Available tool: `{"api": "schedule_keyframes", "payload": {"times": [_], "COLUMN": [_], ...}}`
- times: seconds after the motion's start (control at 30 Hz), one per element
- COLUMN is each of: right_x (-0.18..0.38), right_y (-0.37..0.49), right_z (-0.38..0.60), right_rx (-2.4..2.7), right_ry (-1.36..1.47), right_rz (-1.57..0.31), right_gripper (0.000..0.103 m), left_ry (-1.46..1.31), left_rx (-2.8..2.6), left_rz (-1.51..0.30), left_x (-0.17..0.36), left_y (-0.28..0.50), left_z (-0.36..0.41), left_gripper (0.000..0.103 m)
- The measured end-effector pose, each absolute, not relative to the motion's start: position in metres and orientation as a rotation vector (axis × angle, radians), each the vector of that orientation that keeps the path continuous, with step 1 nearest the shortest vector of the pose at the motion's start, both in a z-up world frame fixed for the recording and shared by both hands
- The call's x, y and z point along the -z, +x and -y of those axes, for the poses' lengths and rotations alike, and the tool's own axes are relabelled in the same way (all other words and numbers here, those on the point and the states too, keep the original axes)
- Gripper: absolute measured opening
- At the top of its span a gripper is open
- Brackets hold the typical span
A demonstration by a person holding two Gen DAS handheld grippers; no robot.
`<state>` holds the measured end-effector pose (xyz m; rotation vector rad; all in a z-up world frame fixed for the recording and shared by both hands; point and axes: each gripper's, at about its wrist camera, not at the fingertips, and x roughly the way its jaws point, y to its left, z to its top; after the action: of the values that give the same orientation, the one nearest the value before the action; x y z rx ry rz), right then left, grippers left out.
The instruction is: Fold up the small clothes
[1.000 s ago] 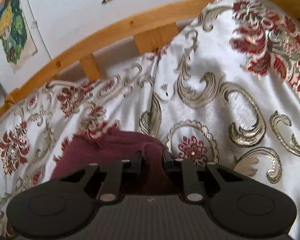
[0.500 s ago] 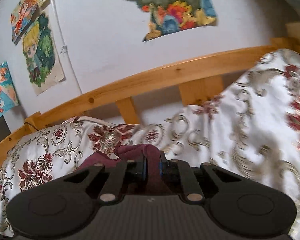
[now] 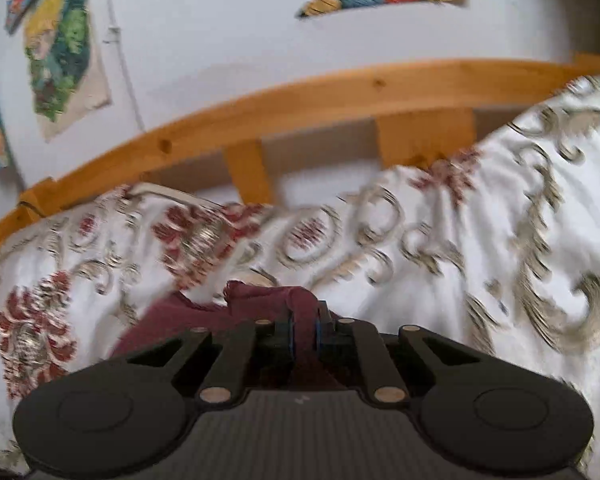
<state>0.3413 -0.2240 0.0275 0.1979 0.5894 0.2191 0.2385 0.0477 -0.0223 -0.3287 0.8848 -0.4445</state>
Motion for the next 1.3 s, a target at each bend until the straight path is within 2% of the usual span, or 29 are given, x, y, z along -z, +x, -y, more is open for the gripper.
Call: {"api": "schedule_keyframes", "payload": {"times": [0.1, 0.17, 0.37, 0.47, 0.7, 0.73, 0.77, 0.83, 0.9, 0.93, 0.97, 1.03, 1.1, 1.17, 1.3], "right_x": [-0.017, -0.012, -0.019, -0.031, -0.057, -0.057, -0.055, -0.051, -0.041, -0.036, -0.033, -0.029, -0.028, -0.027, -0.028], "right_y": [0.333, 0.331, 0.332, 0.341, 0.38, 0.385, 0.389, 0.393, 0.393, 0.394, 0.394, 0.387, 0.376, 0.359, 0.312], "right_z": [0.234, 0.238, 0.245, 0.23, 0.181, 0.175, 0.169, 0.16, 0.156, 0.159, 0.163, 0.175, 0.189, 0.206, 0.227], "right_rx": [-0.176, -0.145, -0.165, -0.241, -0.366, -0.37, -0.368, -0.349, -0.301, -0.272, -0.257, -0.198, -0.19, -0.177, -0.183], "right_ry": [0.199, 0.195, 0.227, 0.16, 0.051, 0.035, 0.009, -0.059, -0.108, -0.103, -0.086, -0.051, -0.026, -0.017, 0.012], "right_rz": [-0.593, -0.594, -0.561, -0.558, -0.637, -0.654, -0.671, -0.694, -0.709, -0.716, -0.712, -0.682, -0.648, -0.614, -0.56], "right_gripper": [0.016, 0.042, 0.073, 0.083, 0.085, 0.08, 0.066, 0.048, 0.044, 0.047, 0.058, 0.069, 0.075, 0.088, 0.1], "left_ry": [-0.327, -0.321, -0.371, -0.39, -0.407, -0.407, -0.407, -0.407, -0.407, -0.406, -0.405, -0.4, -0.393, -0.387, -0.344], "left_rx": [0.448, 0.445, 0.456, 0.469, 0.48, 0.482, 0.483, 0.484, 0.485, 0.485, 0.485, 0.482, 0.479, 0.478, 0.485], "left_rz": [-0.9, -0.918, -0.961, -0.974, -0.999, -1.001, -1.002, -1.005, -1.006, -1.008, -1.011, -1.02, -1.023, -1.026, -1.028], "left_x": [0.027, 0.032, 0.038, 0.041, 0.049, 0.05, 0.05, 0.05, 0.05, 0.051, 0.051, 0.052, 0.051, 0.051, 0.052], "left_y": [0.241, 0.242, 0.248, 0.25, 0.252, 0.252, 0.252, 0.253, 0.253, 0.253, 0.253, 0.256, 0.256, 0.257, 0.257], "left_z": [-0.048, -0.047, -0.052, -0.055, -0.054, -0.054, -0.054, -0.054, -0.055, -0.055, -0.055, -0.055, -0.054, -0.054, -0.048], "left_gripper": [0.061, 0.065, 0.074, 0.077, 0.08, 0.081, 0.081, 0.082, 0.084, 0.085, 0.086, 0.094, 0.095, 0.097, 0.102]}}
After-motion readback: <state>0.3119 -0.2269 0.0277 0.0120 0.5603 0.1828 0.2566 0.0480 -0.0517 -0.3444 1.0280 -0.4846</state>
